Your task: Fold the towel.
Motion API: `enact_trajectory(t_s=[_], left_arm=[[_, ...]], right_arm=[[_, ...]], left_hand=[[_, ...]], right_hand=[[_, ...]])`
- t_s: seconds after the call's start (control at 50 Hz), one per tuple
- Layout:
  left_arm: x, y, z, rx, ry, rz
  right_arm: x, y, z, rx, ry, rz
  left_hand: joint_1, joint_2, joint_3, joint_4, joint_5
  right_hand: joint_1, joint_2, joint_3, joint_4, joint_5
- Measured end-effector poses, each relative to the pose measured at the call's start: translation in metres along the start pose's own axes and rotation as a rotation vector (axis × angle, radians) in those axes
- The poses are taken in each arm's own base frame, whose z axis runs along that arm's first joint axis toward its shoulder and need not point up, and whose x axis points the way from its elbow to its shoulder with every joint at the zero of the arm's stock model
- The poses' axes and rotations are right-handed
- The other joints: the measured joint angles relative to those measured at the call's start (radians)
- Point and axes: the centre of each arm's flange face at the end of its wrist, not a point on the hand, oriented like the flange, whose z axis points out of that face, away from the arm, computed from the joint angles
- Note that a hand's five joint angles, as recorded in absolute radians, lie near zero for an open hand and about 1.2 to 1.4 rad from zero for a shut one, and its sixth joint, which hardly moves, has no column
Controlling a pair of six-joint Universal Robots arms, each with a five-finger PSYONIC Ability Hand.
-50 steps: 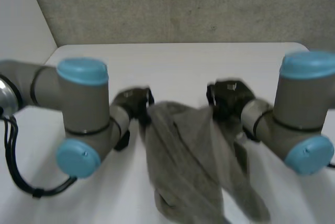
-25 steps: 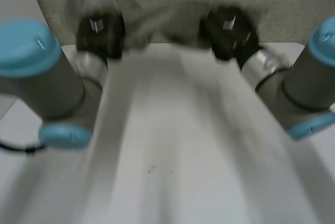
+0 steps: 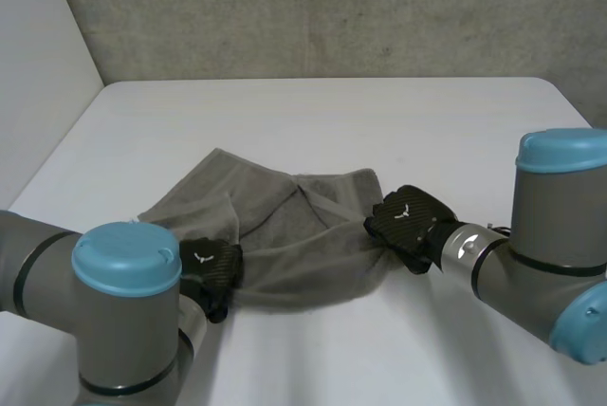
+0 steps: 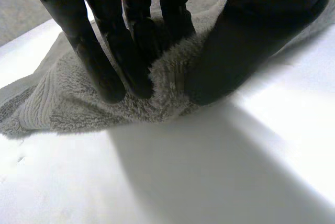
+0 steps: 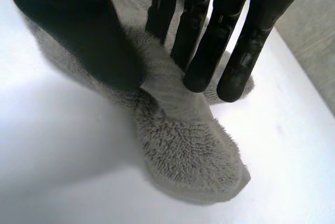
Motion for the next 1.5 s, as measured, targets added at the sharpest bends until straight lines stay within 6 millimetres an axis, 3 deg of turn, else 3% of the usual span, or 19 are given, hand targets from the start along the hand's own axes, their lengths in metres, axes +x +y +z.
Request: enact_trajectory(t_s=[0.02, 0.06, 0.1, 0.14, 0.2, 0.22, 0.32, 0.4, 0.48, 0.68, 0.88, 1.1, 1.14, 1.16, 1.28, 1.5], left_arm=[[0.000, -0.002, -0.005, -0.006, 0.005, 0.003], [-0.001, -0.006, -0.010, -0.006, 0.007, 0.003], [-0.003, -0.011, -0.013, 0.003, 0.005, 0.000], [-0.006, -0.021, -0.016, 0.029, -0.001, -0.009], [-0.009, -0.029, -0.016, 0.052, -0.007, -0.017], [-0.017, -0.045, -0.014, 0.100, -0.028, -0.036], [-0.037, -0.074, -0.002, 0.181, -0.071, -0.074], [-0.051, -0.093, 0.018, 0.231, -0.058, -0.071], [-0.058, -0.099, 0.040, 0.241, -0.021, -0.029], [-0.059, -0.082, 0.086, 0.190, 0.074, 0.134], [-0.046, -0.069, 0.089, 0.152, 0.203, 0.160], [-0.041, -0.056, 0.096, 0.126, 0.229, 0.268], [-0.040, -0.054, 0.097, 0.122, 0.228, 0.282], [-0.040, -0.052, 0.099, 0.118, 0.227, 0.297], [-0.040, -0.049, 0.102, 0.110, 0.220, 0.318], [-0.049, -0.049, 0.105, 0.106, 0.177, 0.316]], right_arm=[[0.002, -0.001, -0.005, -0.017, -0.009, 0.014], [0.006, -0.001, -0.011, -0.035, -0.013, 0.034], [0.010, -0.001, -0.015, -0.043, -0.010, 0.051], [0.016, -0.001, -0.018, -0.047, 0.002, 0.076], [0.022, -0.001, -0.019, -0.044, 0.019, 0.101], [0.031, -0.001, -0.021, -0.029, 0.055, 0.150], [0.051, 0.000, -0.024, 0.013, 0.128, 0.255], [0.062, 0.003, -0.025, 0.044, 0.158, 0.334], [0.065, 0.008, -0.025, 0.052, 0.157, 0.369], [0.058, 0.016, -0.025, 0.030, 0.128, 0.388], [0.054, 0.018, -0.023, 0.021, 0.111, 0.390], [0.052, 0.016, -0.021, 0.024, 0.105, 0.384], [0.053, 0.016, -0.020, 0.024, 0.104, 0.383], [0.053, 0.016, -0.020, 0.023, 0.104, 0.383], [0.054, 0.019, -0.016, 0.014, 0.107, 0.368], [0.060, 0.013, -0.005, 0.008, 0.103, 0.315]], left_hand=[[-0.217, -0.205, -0.195, -0.199, -0.197], [-0.488, -0.469, -0.488, -0.479, -0.483], [-0.533, -0.516, -0.534, -0.535, -0.537], [-0.715, -0.711, -0.719, -0.721, -0.722], [-0.747, -0.738, -0.754, -0.755, -0.758], [-0.766, -0.771, -0.786, -0.788, -0.789], [-0.777, -0.782, -0.798, -0.798, -0.800], [-0.749, -0.742, -0.758, -0.757, -0.758], [-0.686, -0.682, -0.697, -0.697, -0.698], [-0.563, -0.558, -0.575, -0.573, -0.574], [-0.498, -0.495, -0.512, -0.510, -0.512], [-0.436, -0.432, -0.451, -0.449, -0.452], [-0.395, -0.383, -0.399, -0.409, -0.413], [-0.256, -0.266, -0.283, -0.282, -0.284], [-0.208, -0.202, -0.218, -0.218, -0.221], [-0.407, -0.407, -0.423, -0.422, -0.422]], right_hand=[[-0.207, -0.263, -0.246, -0.268, -0.245], [-0.340, -0.426, -0.433, -0.459, -0.435], [-0.376, -0.470, -0.490, -0.509, -0.485], [-0.390, -0.488, -0.510, -0.529, -0.508], [-0.391, -0.492, -0.511, -0.534, -0.516], [-0.391, -0.492, -0.511, -0.534, -0.517], [-0.391, -0.492, -0.511, -0.534, -0.517], [-0.391, -0.492, -0.511, -0.534, -0.517], [-0.391, -0.492, -0.511, -0.534, -0.517], [-0.391, -0.492, -0.511, -0.534, -0.518], [-0.391, -0.492, -0.511, -0.534, -0.522], [-0.391, -0.492, -0.511, -0.534, -0.523], [-0.391, -0.492, -0.511, -0.534, -0.523], [-0.391, -0.492, -0.511, -0.534, -0.523], [-0.419, -0.525, -0.542, -0.570, -0.552], [-0.449, -0.555, -0.577, -0.605, -0.590]])
